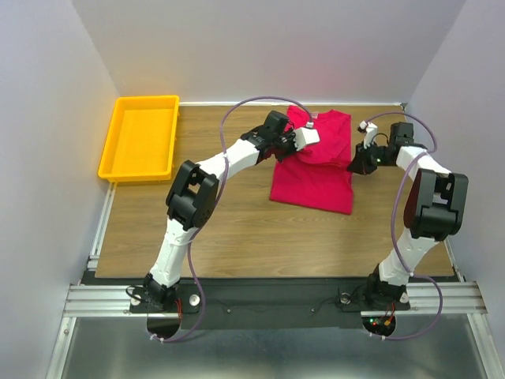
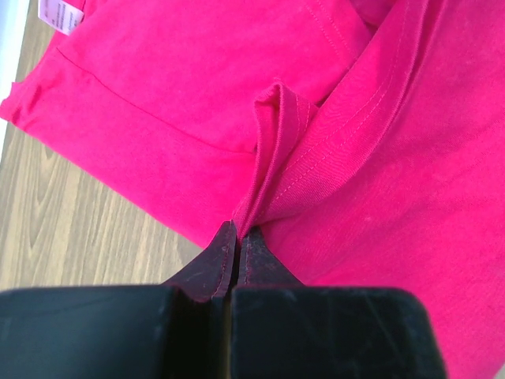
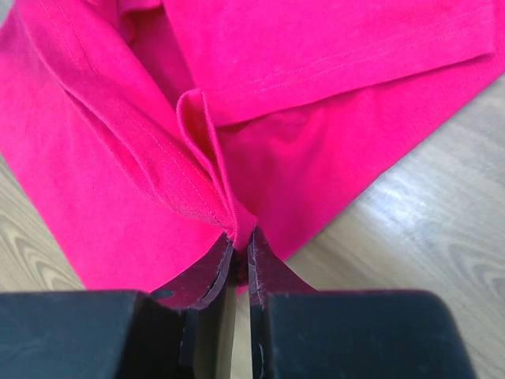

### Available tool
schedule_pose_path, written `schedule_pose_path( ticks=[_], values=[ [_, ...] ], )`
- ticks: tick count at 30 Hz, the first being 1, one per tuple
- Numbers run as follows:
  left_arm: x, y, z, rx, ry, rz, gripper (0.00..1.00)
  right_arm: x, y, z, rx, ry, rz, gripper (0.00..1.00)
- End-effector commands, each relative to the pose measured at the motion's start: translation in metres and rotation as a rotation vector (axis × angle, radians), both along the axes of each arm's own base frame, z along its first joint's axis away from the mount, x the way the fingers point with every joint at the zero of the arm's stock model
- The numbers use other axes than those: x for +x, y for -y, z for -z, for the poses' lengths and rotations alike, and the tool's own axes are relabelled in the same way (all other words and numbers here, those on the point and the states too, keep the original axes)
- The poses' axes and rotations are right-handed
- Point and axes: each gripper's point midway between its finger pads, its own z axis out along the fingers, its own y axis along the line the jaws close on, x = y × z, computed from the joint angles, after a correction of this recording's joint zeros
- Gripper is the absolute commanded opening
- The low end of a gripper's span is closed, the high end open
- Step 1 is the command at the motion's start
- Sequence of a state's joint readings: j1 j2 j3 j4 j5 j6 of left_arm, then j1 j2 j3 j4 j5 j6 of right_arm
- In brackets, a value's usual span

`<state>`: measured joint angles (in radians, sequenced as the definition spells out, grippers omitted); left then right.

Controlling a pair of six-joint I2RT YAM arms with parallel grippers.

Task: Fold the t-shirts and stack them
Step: Fold the tshirt

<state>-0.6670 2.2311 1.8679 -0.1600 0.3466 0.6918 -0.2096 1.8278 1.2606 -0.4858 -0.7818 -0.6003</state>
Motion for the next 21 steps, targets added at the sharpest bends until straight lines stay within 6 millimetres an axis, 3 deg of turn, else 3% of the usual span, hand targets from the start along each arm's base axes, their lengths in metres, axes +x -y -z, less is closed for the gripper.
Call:
schedule_pose_path(
  ticks=[1, 21],
  values=[
    [0.019, 0.008, -0.038, -0.074, 0.079, -0.027, 0.00, 0.022, 0.006, -0.018, 0.007, 0.062, 0.019, 0.01],
    [0.030, 0.003, -0.028, -0.073, 0.074, -0.073, 0.00, 0.040, 0.009, -0.004, 0.030, 0.020, 0.045, 0.02]
  ],
)
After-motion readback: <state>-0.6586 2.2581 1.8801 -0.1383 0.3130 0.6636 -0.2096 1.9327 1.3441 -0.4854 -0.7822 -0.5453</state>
